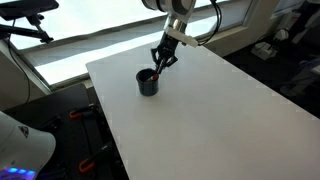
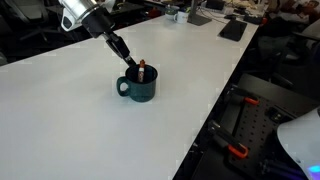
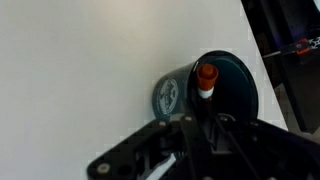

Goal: Put the marker on the table

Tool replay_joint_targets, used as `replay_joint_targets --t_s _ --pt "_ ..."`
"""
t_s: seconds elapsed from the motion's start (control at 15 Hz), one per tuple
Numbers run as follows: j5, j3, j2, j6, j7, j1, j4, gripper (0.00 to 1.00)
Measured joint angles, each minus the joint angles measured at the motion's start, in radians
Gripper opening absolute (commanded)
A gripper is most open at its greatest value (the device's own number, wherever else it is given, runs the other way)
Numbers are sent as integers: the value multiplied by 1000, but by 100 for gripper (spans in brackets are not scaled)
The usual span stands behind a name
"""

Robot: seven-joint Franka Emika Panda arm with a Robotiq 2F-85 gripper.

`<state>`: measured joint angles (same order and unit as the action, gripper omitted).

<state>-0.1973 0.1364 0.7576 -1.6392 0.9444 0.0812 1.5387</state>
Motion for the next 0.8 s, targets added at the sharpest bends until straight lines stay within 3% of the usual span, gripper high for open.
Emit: replay_joint_targets --t_s 0.07,0.2,0.73,0.8 --pt "0 0 0 7 0 -1 -5 29" --pt "0 -1 2 17 -3 -2 -12 36" --pt "2 -2 2 23 -10 -7 -12 96" --pt "6 -2 2 28 -14 -7 -12 99"
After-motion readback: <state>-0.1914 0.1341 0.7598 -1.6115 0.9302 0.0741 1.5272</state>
